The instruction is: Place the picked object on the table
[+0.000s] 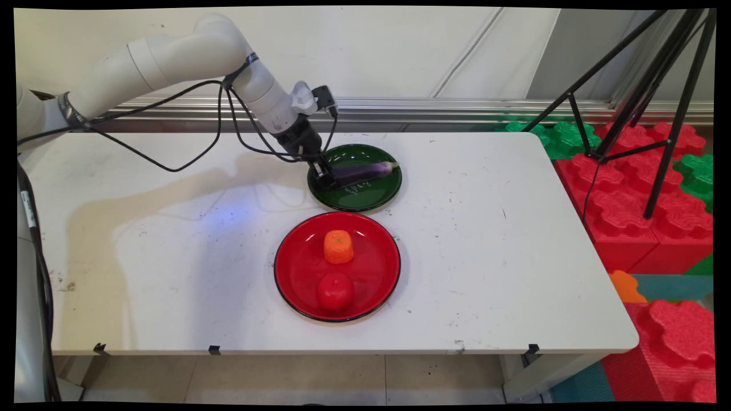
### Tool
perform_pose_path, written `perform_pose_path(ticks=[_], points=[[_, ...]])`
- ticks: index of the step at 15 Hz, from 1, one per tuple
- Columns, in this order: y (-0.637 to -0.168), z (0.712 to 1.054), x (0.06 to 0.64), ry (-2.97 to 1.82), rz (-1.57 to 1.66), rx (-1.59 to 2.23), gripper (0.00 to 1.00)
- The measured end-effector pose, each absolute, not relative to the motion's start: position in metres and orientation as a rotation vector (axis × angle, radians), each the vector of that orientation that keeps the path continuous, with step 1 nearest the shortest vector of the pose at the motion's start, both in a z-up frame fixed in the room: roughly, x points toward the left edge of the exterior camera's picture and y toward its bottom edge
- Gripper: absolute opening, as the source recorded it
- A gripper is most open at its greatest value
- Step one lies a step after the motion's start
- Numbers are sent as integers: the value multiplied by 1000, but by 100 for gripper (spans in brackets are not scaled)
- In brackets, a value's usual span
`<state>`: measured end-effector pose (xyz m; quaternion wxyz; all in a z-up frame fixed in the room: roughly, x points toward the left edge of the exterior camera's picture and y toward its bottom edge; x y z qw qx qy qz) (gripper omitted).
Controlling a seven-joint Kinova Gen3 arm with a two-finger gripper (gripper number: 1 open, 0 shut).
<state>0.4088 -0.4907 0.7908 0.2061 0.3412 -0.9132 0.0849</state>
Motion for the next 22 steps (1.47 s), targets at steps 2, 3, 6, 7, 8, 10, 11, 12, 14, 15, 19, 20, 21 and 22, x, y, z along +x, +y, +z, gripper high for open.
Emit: perform_pose_path(ticks=[2,3,6,7,8,10,11,12,14,15,19,20,21,22], points=[[-491,791,409,-2543,236,953,0],[-491,791,409,-2542,235,954,0],[-491,793,411,-2535,235,958,0],[-490,794,411,-2532,235,958,0],[-489,797,413,-2525,236,960,0],[-485,804,417,-2505,241,965,0],[-483,808,419,-2497,243,968,0],[-480,813,422,-2487,246,968,0],[-475,824,427,-2471,255,964,0],[-473,828,429,-2467,258,962,0],[-458,855,442,-2435,273,959,0],[-456,859,444,-2431,274,960,0],[-452,865,447,-2425,276,960,0],[-448,871,450,-2419,277,960,0]])
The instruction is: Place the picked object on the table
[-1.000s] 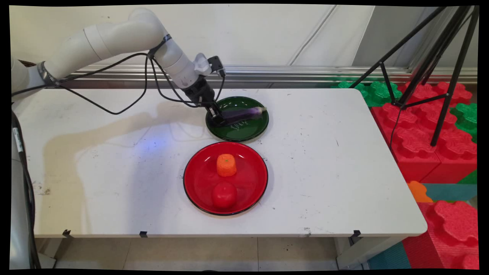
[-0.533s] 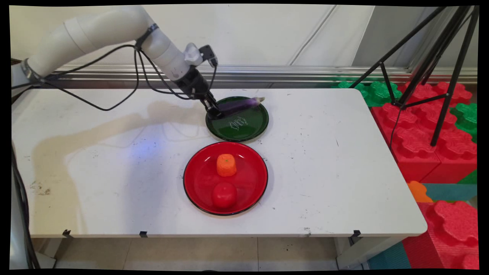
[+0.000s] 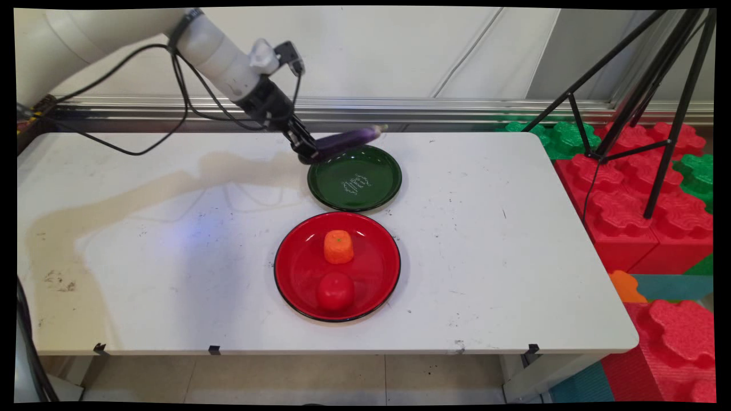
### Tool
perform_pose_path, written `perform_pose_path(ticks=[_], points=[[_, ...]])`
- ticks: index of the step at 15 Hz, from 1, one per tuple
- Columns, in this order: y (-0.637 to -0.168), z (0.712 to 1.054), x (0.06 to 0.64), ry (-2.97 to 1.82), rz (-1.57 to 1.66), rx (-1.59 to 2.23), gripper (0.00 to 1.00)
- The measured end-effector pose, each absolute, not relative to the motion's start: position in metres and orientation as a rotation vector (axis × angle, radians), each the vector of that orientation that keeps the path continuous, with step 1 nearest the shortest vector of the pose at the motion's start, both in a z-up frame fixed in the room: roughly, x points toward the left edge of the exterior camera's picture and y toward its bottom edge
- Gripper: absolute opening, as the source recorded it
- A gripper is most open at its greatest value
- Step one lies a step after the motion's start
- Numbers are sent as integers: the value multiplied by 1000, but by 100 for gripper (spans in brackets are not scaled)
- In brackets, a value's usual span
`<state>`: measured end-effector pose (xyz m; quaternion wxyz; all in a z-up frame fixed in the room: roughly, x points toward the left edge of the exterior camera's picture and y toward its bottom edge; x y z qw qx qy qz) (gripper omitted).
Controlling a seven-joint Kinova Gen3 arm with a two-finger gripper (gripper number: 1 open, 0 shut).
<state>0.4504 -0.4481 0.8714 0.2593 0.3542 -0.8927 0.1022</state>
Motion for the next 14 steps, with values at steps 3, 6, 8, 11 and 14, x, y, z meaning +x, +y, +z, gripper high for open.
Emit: perform_pose_path(ticks=[3,6,8,11,14], points=[[-436,890,461,-2405,277,956,0],[-421,911,474,-2395,274,953,0],[-412,923,482,-2394,267,954,0],[-397,938,497,-2404,255,965,0],[-381,948,513,-2431,246,974,0]])
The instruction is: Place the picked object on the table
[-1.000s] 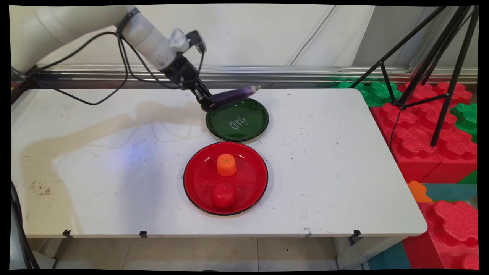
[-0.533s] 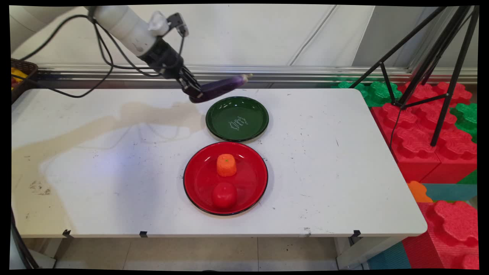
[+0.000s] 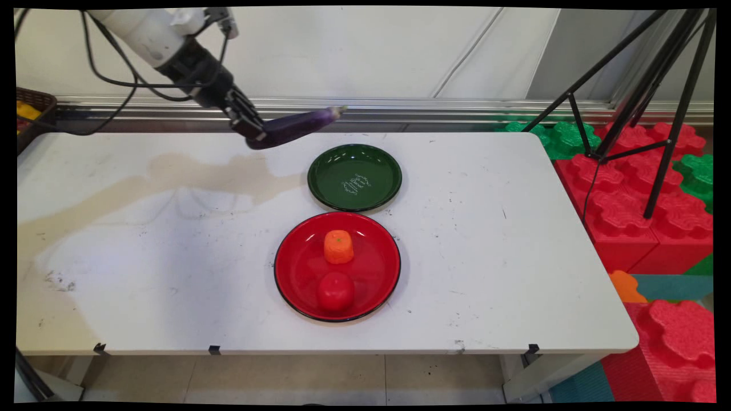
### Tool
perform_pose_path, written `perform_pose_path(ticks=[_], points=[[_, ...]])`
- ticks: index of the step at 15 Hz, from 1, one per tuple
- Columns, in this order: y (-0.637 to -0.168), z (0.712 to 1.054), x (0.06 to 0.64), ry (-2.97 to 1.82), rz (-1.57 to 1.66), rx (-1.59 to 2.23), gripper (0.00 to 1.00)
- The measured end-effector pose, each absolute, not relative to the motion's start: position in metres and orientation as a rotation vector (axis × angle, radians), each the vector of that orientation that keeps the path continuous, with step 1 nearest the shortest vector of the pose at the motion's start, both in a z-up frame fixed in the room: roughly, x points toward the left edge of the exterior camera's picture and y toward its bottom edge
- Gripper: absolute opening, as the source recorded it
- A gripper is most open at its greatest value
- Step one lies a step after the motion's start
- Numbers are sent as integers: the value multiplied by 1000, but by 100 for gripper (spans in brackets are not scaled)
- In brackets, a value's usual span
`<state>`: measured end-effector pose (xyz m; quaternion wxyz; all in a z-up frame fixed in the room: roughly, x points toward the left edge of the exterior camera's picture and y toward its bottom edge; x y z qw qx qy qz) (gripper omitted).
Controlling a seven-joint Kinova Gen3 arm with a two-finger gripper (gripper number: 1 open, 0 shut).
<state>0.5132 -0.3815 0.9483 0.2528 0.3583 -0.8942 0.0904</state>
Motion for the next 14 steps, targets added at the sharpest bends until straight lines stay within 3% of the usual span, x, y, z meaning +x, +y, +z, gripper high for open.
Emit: perform_pose_path(ticks=[14], points=[[-336,947,569,-2590,211,996,0]])
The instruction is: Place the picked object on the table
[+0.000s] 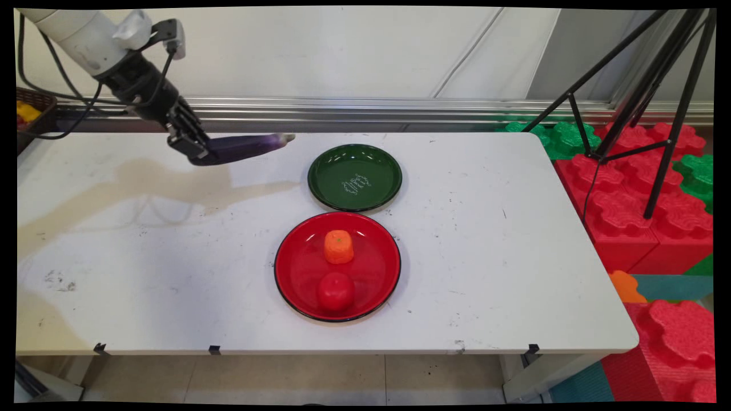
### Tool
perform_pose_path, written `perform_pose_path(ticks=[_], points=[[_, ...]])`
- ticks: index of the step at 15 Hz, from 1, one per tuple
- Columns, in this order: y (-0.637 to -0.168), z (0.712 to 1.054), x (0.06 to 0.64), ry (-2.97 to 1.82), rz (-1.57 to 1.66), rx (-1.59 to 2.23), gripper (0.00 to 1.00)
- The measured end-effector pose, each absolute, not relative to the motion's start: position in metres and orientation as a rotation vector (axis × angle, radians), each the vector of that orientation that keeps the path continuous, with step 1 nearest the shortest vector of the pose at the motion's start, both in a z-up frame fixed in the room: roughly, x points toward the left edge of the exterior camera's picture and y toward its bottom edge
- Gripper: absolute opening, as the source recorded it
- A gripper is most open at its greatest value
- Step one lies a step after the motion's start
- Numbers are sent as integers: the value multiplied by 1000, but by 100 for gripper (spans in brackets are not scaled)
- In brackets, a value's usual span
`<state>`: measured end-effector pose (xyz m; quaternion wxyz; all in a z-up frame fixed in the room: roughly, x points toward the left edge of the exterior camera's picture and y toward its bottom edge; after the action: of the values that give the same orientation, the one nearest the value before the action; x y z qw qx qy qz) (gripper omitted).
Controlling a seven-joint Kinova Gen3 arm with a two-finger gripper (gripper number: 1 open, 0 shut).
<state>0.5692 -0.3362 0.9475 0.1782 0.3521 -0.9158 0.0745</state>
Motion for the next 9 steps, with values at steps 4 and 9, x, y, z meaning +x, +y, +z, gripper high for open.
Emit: perform_pose_path(ticks=[4,9], points=[[-332,933,580,-2617,203,1019,0],[-329,905,593,-2654,186,1054,0]])
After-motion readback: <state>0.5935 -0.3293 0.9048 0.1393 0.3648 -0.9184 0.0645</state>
